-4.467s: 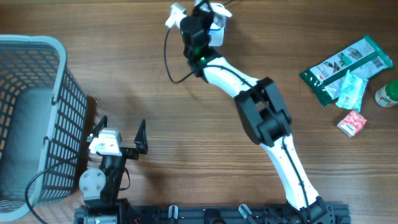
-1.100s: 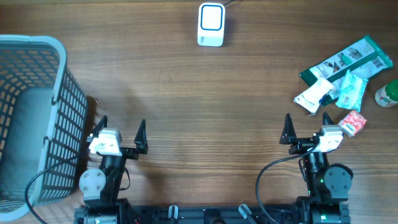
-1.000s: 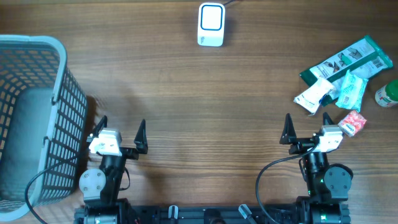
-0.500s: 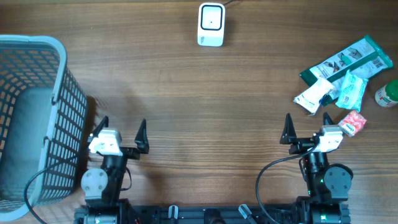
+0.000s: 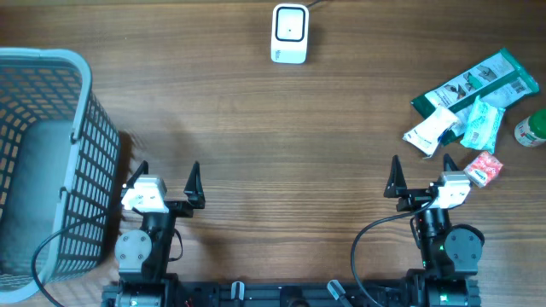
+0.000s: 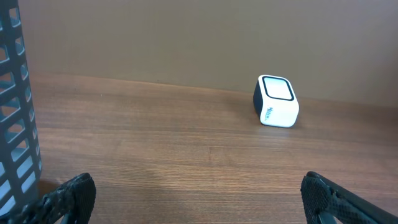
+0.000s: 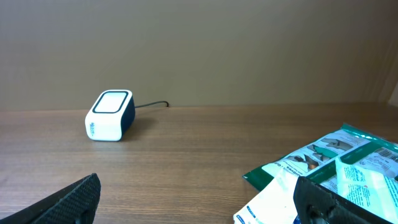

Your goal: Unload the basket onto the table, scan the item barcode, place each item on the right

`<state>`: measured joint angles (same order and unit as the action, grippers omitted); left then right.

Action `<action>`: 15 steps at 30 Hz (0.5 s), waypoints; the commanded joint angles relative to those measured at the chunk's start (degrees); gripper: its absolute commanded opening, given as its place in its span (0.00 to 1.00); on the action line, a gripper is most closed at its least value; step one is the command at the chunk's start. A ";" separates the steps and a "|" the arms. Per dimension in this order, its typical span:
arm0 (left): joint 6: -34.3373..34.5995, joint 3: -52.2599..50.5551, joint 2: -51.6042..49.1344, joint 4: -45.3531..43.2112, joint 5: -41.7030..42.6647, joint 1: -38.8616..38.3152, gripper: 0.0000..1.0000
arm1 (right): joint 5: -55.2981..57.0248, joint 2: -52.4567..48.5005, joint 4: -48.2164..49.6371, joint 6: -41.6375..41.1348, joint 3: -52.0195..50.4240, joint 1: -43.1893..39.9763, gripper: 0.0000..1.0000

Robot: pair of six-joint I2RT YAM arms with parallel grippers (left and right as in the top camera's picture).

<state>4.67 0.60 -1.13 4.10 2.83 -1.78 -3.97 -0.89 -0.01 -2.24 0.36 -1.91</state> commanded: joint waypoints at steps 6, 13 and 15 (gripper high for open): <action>-1.46 -0.28 0.48 0.42 -1.18 0.15 1.00 | 1.01 0.61 0.11 0.74 -0.09 0.24 1.00; -1.42 -0.28 0.37 0.28 -1.20 0.24 1.00 | 1.01 0.61 0.11 0.74 -0.09 0.24 1.00; -1.42 -0.28 0.37 0.28 -1.20 0.24 1.00 | 1.01 0.61 0.11 0.74 -0.09 0.24 1.00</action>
<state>4.14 0.60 -1.13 4.10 2.81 -1.76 -3.97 -0.89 -0.01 -2.24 0.36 -1.91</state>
